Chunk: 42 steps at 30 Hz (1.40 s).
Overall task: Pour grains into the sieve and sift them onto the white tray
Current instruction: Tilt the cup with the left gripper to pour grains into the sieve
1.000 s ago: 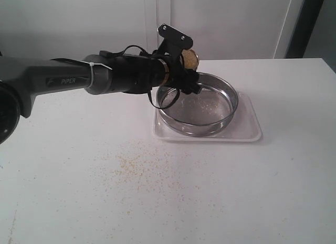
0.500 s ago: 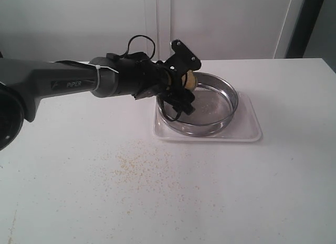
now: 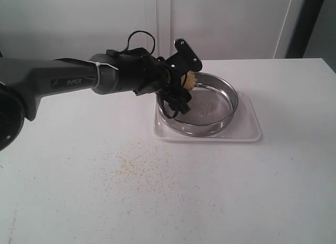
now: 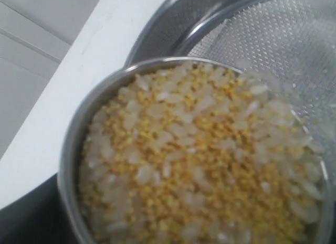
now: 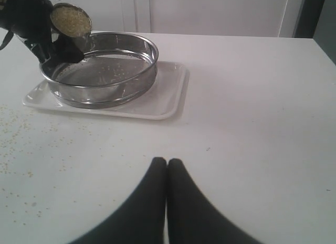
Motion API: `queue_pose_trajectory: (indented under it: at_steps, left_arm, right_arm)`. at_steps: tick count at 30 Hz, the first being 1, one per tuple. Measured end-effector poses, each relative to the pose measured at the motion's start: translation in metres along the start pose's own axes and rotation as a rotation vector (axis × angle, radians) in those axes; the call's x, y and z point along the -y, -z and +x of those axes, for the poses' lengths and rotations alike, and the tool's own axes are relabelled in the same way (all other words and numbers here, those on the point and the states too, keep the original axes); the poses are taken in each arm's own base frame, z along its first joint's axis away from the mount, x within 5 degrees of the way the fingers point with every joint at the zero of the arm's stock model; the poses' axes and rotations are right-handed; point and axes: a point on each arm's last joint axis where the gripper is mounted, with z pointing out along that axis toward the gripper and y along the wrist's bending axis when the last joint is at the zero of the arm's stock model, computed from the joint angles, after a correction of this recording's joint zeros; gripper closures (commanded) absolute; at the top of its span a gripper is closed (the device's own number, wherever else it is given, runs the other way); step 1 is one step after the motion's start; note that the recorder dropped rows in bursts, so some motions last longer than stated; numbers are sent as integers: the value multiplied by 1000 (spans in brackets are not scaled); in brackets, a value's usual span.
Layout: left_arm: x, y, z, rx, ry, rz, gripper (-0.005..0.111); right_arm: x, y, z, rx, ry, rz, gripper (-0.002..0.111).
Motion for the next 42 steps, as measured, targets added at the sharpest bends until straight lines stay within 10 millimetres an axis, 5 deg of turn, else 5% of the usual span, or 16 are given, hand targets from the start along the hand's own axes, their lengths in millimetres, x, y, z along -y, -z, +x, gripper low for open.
queue_pose_trajectory:
  at_steps: [42]
  left_arm:
    - [-5,-24,-5,-3,-206,-93,107]
  right_arm:
    - [0,0,0,0,0,0,108]
